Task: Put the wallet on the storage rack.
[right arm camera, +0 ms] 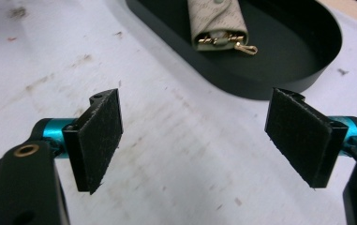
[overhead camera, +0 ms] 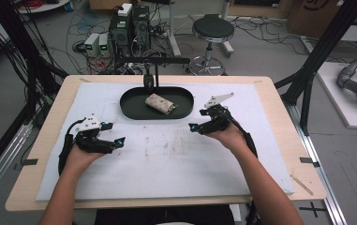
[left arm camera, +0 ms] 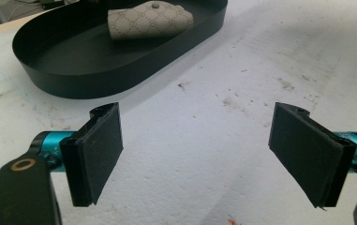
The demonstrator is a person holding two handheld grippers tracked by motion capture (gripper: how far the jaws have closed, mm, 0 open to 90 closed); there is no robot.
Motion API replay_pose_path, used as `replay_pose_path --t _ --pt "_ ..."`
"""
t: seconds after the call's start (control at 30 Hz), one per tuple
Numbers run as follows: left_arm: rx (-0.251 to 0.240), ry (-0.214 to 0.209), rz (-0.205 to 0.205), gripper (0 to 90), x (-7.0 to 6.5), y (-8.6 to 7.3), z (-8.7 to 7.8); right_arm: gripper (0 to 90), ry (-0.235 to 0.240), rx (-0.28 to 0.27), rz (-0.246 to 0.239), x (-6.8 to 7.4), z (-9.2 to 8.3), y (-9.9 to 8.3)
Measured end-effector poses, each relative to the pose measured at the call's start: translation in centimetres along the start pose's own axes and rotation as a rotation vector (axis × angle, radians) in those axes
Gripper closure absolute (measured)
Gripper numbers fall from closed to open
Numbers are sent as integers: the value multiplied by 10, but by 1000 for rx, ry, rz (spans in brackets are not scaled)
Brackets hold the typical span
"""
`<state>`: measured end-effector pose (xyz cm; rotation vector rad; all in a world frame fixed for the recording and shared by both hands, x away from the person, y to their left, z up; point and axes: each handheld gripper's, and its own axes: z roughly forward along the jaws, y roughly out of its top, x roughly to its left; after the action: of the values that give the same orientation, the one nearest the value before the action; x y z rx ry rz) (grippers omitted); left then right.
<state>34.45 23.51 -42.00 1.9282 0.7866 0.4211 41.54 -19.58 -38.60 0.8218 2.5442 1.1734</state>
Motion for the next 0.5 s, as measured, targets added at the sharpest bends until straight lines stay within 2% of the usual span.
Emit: replay_pose_path --t 0.2,0.3,0.5 --pt "2 -5 -3 178 0 0 1 197 -2 -38 29 3 -12 -22" --pt "0 -5 -3 178 0 0 1 197 -13 -61 53 4 -19 -35" --pt "-7 -8 -7 178 -1 0 2 197 -52 -77 61 11 -27 -62"
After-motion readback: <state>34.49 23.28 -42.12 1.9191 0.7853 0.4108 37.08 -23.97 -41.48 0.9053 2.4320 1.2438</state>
